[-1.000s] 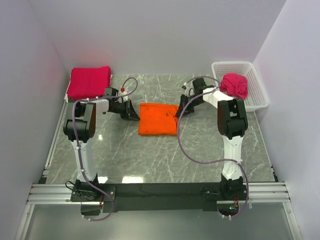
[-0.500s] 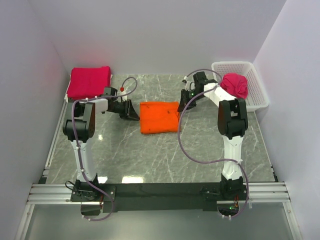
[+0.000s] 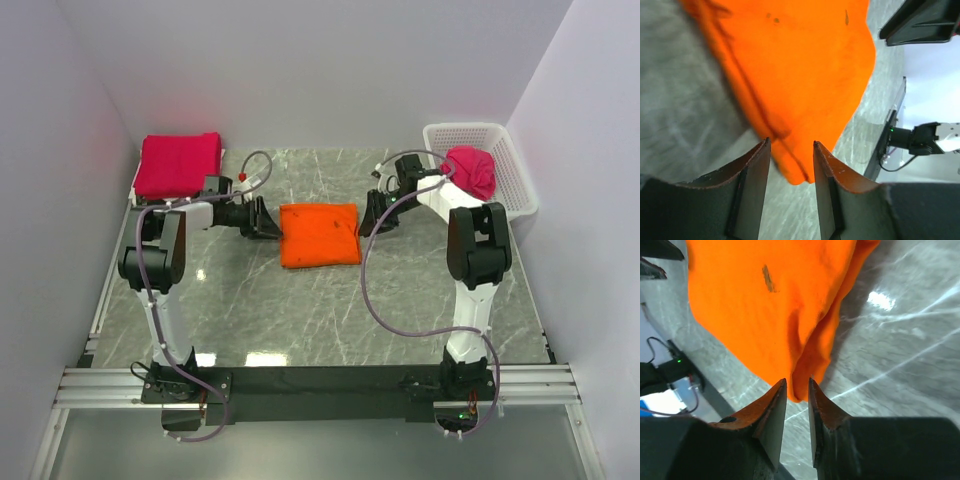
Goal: Fold and stack the t-shirts
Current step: Fold the tshirt
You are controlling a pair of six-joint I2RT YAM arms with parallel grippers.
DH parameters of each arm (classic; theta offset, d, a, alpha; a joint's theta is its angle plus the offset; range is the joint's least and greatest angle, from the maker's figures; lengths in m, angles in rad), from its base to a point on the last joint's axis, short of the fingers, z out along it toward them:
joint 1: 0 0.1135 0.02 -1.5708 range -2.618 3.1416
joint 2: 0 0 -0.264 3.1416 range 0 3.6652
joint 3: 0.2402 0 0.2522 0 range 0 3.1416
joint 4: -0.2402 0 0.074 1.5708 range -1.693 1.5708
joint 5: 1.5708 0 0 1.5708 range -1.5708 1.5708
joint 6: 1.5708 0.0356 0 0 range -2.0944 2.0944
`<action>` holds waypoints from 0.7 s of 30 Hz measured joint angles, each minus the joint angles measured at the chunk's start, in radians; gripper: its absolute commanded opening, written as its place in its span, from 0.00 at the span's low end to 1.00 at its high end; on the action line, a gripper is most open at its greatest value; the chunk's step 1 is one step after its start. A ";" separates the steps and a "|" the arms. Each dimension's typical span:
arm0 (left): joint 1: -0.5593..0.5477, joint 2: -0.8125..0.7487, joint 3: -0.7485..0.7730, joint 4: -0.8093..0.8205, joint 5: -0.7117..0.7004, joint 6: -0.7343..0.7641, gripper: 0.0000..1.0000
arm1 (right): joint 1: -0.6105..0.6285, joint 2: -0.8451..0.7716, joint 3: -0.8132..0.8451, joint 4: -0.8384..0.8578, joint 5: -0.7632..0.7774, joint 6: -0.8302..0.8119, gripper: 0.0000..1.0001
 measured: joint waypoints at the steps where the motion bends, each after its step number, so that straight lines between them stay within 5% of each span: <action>1: -0.008 0.000 -0.002 0.003 0.002 -0.006 0.45 | 0.000 0.001 -0.008 0.006 -0.012 0.003 0.31; 5: -0.038 0.001 -0.003 0.016 0.005 -0.026 0.44 | 0.003 0.014 -0.027 0.017 -0.051 0.023 0.34; 13: -0.057 0.040 -0.003 0.018 -0.037 -0.040 0.24 | 0.010 0.085 -0.027 0.029 -0.109 0.036 0.29; 17: -0.055 0.064 -0.003 0.013 -0.070 -0.047 0.09 | 0.018 0.098 -0.027 0.029 -0.114 0.027 0.00; 18: -0.055 0.069 -0.003 0.011 -0.077 -0.049 0.07 | 0.021 0.100 -0.027 0.029 -0.112 0.023 0.00; 20: -0.051 0.073 -0.003 0.007 -0.079 -0.051 0.11 | 0.024 0.103 -0.027 0.025 -0.105 0.021 0.00; 21: -0.047 0.073 -0.003 0.006 -0.076 -0.050 0.22 | 0.024 0.103 -0.027 0.021 -0.102 0.016 0.12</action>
